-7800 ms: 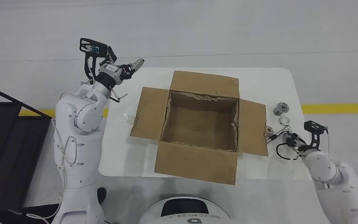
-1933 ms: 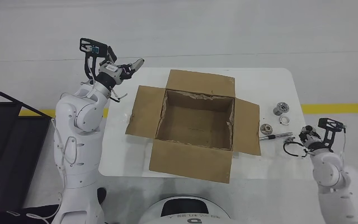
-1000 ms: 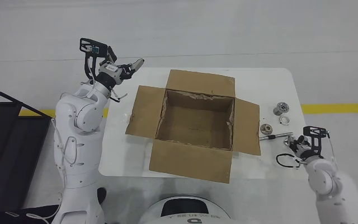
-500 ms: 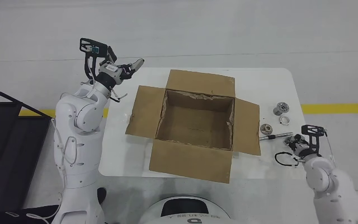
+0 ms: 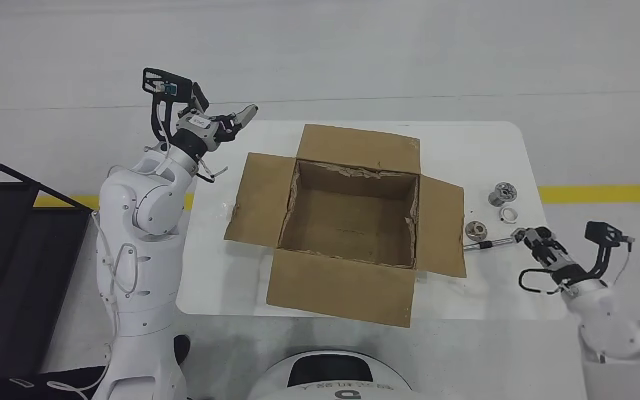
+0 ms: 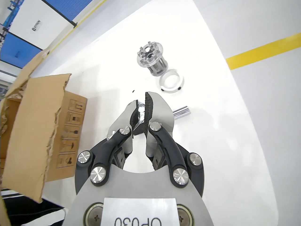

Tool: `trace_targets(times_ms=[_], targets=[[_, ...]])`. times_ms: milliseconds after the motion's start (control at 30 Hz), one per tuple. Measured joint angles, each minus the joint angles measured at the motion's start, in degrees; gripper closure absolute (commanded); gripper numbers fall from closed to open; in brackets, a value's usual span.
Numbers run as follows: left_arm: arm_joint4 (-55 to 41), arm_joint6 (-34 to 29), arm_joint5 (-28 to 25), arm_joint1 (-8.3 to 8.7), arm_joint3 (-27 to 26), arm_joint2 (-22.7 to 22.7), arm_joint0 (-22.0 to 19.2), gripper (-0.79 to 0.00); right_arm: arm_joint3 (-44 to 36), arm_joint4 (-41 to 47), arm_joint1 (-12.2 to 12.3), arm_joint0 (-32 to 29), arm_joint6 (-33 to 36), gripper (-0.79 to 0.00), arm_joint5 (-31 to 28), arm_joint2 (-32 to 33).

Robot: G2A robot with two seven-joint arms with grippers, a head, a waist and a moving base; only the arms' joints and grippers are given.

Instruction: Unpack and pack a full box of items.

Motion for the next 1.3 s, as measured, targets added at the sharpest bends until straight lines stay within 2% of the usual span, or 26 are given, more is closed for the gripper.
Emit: trace_targets(times_ms=[333, 467, 633, 767, 1033, 1300], targets=[[0.00, 0.00, 0.00, 0.00, 0.00, 0.00, 0.00, -0.785, -0.02, 1.22, -0.17, 0.54, -1.28, 0.000, -0.63, -0.54], [0.00, 0.00, 0.00, 0.00, 0.00, 0.00, 0.00, -0.785, -3.25, 10.38, -0.74, 2.18, -1.06, 0.000, -4.17, -3.66], [0.00, 0.00, 0.00, 0.00, 0.00, 0.00, 0.00, -0.785, -10.42, 21.16, -0.84, 3.67, 8.28, 0.000, -4.08, -8.94], [0.00, 0.00, 0.00, 0.00, 0.00, 0.00, 0.00, -0.785, -16.05, 15.74, -0.97, 5.07, 10.68, 0.000, -1.86, -14.81], [0.00, 0.00, 0.00, 0.00, 0.00, 0.00, 0.00, -0.785, -22.61, 6.49, -1.33, 3.87, 7.85, 0.000, -2.83, -21.22], [0.00, 0.00, 0.00, 0.00, 0.00, 0.00, 0.00, -0.785, -19.99, -8.24, -2.56, 9.84, 0.56, 0.000, 4.05, -33.74]])
